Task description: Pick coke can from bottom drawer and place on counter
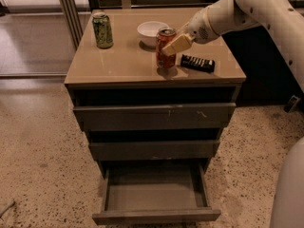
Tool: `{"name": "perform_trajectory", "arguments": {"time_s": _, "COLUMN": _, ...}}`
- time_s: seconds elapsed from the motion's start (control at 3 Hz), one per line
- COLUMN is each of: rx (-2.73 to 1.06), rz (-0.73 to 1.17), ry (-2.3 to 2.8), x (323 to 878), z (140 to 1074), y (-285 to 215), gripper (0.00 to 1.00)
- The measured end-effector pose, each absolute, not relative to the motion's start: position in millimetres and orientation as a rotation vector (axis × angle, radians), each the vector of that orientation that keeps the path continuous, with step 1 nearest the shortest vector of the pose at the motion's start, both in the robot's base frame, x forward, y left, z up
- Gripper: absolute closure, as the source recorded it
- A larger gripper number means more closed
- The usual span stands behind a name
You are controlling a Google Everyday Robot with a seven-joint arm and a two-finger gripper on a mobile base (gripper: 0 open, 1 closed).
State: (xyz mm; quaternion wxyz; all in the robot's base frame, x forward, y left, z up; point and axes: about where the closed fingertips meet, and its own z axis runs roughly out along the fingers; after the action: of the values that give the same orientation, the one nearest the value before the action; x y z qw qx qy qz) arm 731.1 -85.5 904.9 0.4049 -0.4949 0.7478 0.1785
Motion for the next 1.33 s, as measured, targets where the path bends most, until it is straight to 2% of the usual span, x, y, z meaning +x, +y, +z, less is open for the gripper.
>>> {"name": "perform_trajectory", "arguments": {"time_s": 1.0, "rx": -1.201, "rz": 0.507, "ry": 1.915, "x": 747.6, "z": 882.8, "y": -88.3, "gripper": 1.0}}
{"name": "perform_trajectory", "arguments": {"time_s": 1.33, "rx": -1.201, "rz": 0.508, "ry": 1.915, "x": 747.7, "z": 882.6, "y": -88.2, "gripper": 0.82}}
